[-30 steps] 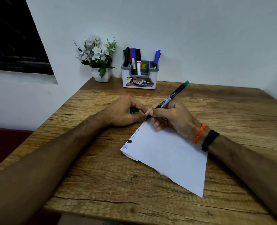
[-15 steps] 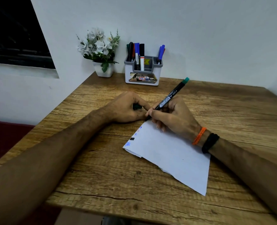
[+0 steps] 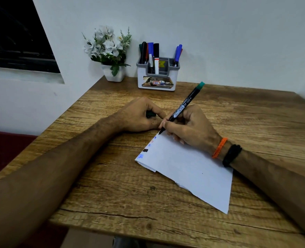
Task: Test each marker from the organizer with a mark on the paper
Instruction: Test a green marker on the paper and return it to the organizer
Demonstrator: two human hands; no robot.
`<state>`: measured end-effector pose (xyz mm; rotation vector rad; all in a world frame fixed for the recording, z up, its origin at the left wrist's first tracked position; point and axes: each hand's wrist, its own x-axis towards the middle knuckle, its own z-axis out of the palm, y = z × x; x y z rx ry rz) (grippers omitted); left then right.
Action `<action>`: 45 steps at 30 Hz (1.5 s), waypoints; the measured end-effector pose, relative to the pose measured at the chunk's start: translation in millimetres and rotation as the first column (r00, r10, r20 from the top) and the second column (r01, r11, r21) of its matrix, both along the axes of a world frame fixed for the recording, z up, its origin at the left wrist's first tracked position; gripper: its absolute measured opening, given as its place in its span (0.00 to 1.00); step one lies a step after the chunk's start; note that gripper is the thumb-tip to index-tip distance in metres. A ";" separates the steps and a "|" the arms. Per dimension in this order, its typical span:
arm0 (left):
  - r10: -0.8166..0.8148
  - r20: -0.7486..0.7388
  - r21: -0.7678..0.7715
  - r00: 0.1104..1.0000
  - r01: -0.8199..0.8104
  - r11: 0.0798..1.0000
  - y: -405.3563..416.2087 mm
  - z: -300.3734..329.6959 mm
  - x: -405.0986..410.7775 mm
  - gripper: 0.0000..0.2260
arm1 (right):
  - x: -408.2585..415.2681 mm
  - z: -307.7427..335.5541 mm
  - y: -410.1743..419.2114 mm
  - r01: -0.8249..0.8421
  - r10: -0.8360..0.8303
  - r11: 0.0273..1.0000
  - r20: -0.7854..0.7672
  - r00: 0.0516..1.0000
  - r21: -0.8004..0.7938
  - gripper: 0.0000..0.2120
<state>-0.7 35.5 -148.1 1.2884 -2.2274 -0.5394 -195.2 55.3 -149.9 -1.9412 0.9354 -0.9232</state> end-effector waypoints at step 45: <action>0.000 -0.004 0.022 1.000 0.000 1.000 0.2 -0.9 0.2 0.12 | 1.6 -4.4 -2.4 0.044 -0.049 0.996 -0.059 0.997 -0.084 0.04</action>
